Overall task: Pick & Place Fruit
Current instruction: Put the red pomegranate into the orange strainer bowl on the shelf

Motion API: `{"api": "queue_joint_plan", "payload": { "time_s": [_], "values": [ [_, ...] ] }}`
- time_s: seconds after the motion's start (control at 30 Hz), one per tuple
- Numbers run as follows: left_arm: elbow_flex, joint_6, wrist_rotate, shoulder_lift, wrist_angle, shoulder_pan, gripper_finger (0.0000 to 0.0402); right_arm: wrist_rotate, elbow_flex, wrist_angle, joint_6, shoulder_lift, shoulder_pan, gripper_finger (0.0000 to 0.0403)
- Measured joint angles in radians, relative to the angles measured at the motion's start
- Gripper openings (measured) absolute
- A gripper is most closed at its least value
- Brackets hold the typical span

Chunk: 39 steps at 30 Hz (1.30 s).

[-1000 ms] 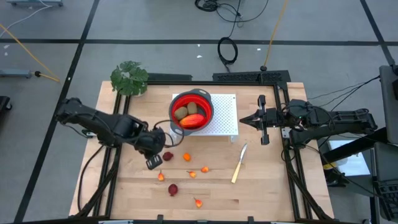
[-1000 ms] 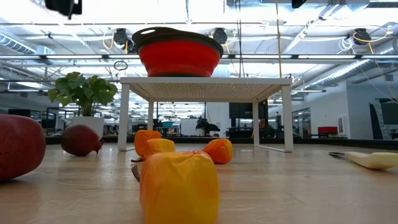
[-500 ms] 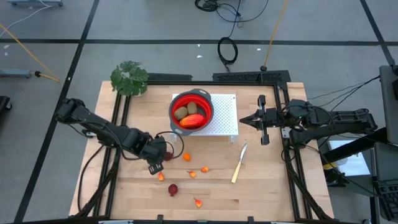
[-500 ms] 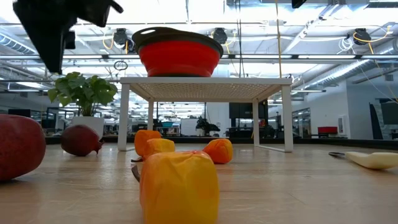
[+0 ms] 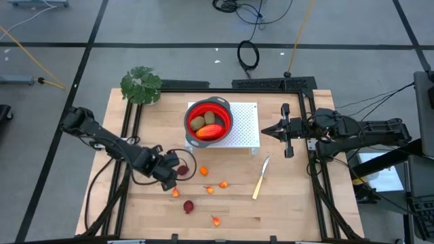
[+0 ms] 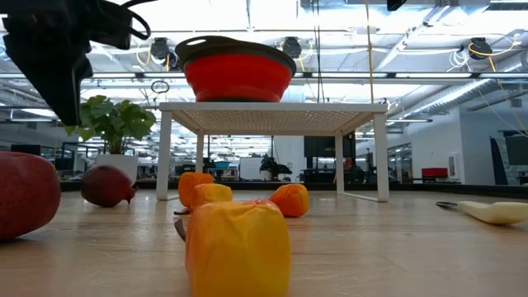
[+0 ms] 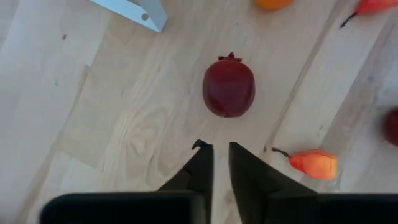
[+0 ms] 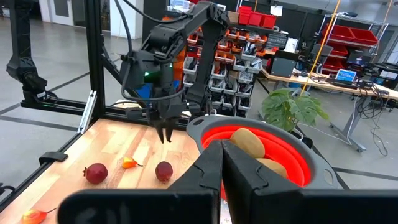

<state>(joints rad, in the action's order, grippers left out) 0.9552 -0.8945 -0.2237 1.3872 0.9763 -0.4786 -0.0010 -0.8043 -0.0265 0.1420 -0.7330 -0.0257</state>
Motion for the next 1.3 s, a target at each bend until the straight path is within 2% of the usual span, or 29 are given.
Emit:
{"api": "queue_joint_plan", "payload": {
  "time_s": [0.3,0.43,0.57,0.77,1.0,1.3],
  "values": [
    [-0.026,0.067,-0.123,0.000,-0.073,-0.012,0.0189,0.000,0.000,0.000,0.000,0.000,0.000,0.0000],
    [-0.053,0.135,-0.128,0.000,-0.161,-0.012,0.0237,0.000,0.000,0.000,0.000,0.000,0.000,0.0000],
    [-0.107,0.189,-0.117,0.000,-0.272,-0.011,0.0268,0.000,0.000,0.000,0.000,0.000,0.000,0.0000],
    [-0.158,0.216,-0.118,0.000,-0.375,-0.004,0.0294,0.000,0.000,0.000,0.000,0.000,0.000,0.0000],
    [-0.221,0.265,-0.118,0.000,-0.513,0.000,0.0299,0.001,0.000,0.000,0.000,0.000,0.000,0.0000],
    [-0.266,0.269,-0.118,0.000,-0.541,0.044,0.0299,0.004,0.000,0.000,0.000,0.000,0.000,0.0000]
  ]
}}
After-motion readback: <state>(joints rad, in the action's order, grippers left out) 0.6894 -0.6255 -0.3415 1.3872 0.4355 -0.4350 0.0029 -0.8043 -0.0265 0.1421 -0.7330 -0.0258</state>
